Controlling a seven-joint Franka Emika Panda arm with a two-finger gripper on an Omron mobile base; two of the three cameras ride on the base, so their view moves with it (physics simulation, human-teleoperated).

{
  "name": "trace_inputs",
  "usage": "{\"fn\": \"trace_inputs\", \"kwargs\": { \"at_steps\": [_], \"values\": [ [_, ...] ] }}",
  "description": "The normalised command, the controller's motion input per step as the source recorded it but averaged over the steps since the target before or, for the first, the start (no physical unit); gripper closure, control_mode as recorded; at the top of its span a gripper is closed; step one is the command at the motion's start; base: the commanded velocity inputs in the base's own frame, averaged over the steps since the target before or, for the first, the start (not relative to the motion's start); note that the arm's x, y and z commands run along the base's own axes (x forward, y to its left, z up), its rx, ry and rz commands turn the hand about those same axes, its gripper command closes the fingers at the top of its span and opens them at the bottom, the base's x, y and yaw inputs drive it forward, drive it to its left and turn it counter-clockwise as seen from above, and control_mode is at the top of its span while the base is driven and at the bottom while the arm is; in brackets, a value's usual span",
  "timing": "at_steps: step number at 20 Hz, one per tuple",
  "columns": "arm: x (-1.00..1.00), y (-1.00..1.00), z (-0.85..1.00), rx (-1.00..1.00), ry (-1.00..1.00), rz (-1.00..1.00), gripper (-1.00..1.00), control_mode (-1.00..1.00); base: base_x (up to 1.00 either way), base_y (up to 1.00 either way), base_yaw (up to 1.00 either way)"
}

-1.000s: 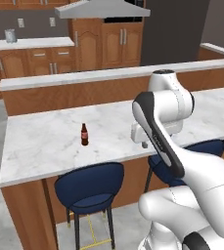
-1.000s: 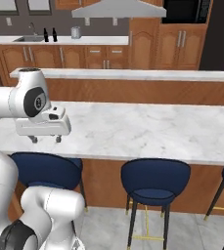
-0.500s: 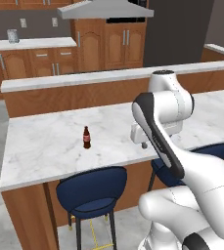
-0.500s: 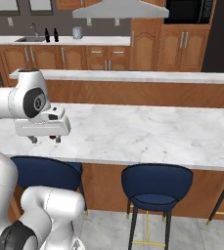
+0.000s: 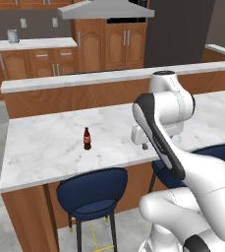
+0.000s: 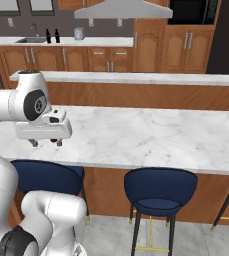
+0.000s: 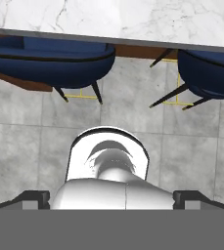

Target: Place the large bottle from the dining counter next to the other large bottle outside the sink, and place the small bottle from the dining counter next to the other small bottle inside the sink.

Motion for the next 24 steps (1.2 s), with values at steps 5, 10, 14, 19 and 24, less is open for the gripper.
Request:
{"fn": "trace_inputs", "kwargs": {
  "at_steps": [5, 10, 14, 19, 24],
  "values": [
    [-0.03, 0.0, 0.04, 0.0, -0.09, 0.0, -1.0, -1.0, 0.0, 0.0, 0.0],
    [0.0, 0.06, 0.37, 0.0, -0.2, 0.0, -1.0, -1.0, 0.0, 0.0, 0.0],
    [0.01, 0.04, 0.46, 0.05, -0.18, 0.0, -1.0, -1.0, 0.0, 0.0, 0.0],
    [0.01, 0.12, 0.42, 0.14, -0.09, 0.01, -1.0, -1.0, 0.0, 0.0, 0.0],
    [0.0, 0.21, 0.27, 0.16, -0.03, 0.01, -1.0, -1.0, 0.0, 0.0, 0.0]
  ]
}}
